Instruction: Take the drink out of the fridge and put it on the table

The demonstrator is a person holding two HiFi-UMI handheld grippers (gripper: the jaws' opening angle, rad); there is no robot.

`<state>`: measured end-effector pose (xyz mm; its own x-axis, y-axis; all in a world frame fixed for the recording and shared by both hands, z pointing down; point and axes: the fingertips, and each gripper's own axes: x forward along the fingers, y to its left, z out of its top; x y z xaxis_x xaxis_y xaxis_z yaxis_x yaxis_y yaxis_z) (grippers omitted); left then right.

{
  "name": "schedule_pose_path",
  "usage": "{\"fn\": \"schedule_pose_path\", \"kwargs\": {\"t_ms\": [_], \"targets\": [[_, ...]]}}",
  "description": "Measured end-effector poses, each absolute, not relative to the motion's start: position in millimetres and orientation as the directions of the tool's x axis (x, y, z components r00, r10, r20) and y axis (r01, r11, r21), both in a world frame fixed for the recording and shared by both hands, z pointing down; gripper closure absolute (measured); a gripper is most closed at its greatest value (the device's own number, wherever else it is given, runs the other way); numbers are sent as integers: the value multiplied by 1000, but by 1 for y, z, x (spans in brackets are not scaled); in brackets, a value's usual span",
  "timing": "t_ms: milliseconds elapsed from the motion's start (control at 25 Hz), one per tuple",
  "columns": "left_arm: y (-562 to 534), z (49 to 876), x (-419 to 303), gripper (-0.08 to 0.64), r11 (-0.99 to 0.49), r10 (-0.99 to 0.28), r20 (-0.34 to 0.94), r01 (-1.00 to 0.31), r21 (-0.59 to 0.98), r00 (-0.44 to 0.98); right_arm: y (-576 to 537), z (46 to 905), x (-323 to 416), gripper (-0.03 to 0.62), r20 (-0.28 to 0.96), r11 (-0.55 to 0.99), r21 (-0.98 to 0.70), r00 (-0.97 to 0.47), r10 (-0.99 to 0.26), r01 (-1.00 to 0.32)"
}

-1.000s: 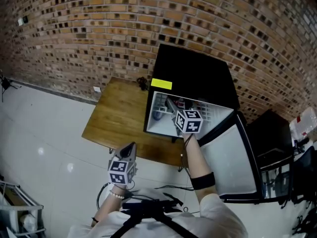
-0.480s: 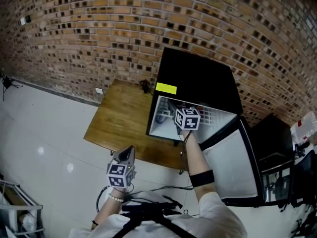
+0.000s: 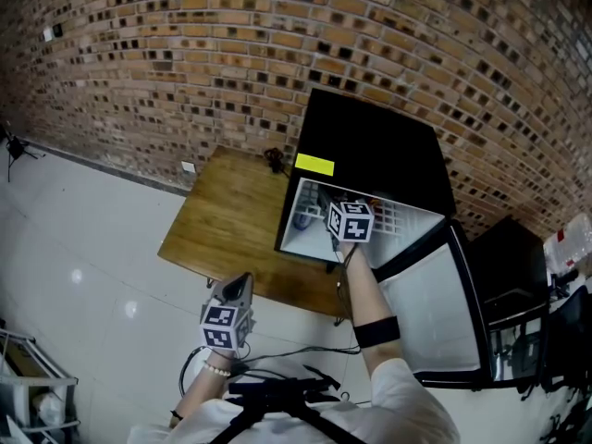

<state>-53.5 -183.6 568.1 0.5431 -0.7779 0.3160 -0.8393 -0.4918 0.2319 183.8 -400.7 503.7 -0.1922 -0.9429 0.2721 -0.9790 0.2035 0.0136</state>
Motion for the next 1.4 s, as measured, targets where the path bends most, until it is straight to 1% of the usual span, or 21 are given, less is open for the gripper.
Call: {"fn": "schedule_pose_path", "kwargs": {"t_ms": [320,840,1040,1400], "targets": [[-175,570,-53,558,-490,-776,322,-840,233,542,-376,496,184,272,247,203,35,-188,-951,-979],[-162,566,-35,558,-529,-756,311,-817,230,577,-296,497,175,273,199,232,-1,-228,-953,-973],[-157,569,-37,558,-531,-753,314,-816,230,579,-267,527,158,273,213,259,-19,-257,-943,-966],[-164,575,-57,557,-518,-755,339,-828,215,561,-249,620,108,273,307,304,-72,-311,-899,-950]]}}
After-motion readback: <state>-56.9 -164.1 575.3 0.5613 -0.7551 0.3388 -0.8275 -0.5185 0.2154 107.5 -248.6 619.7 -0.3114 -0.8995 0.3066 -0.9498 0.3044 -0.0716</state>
